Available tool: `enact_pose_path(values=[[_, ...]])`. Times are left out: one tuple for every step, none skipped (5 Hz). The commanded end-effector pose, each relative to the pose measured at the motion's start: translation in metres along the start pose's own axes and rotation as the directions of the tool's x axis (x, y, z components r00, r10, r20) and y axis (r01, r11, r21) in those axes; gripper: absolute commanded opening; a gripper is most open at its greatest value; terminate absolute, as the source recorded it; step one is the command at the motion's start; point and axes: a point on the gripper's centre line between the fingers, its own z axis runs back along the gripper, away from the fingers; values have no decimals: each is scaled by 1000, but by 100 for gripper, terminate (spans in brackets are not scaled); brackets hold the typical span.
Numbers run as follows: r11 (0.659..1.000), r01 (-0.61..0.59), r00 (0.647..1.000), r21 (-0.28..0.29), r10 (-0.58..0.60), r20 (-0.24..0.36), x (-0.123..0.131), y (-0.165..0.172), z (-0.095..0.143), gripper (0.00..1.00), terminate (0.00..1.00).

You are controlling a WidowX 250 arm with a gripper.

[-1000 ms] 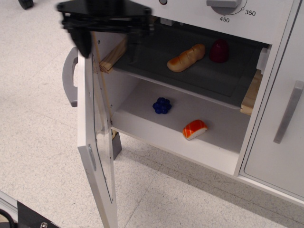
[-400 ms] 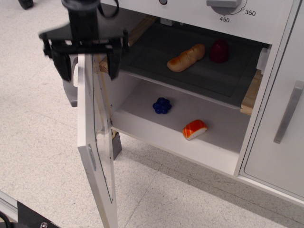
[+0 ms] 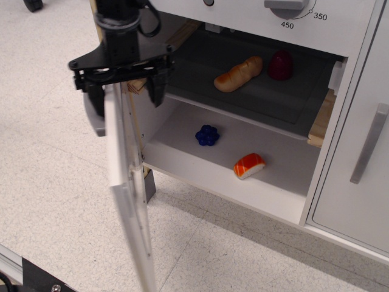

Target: Close oven

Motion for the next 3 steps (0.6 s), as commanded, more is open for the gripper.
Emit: enact_pose_path(values=[[986, -149, 989, -70, 149, -9, -3, -57, 9, 100, 0], [978, -189, 982, -89, 188, -18, -7, -85, 10, 100, 0], [973, -210, 978, -99, 209, -20, -9, -107, 8, 100, 0]])
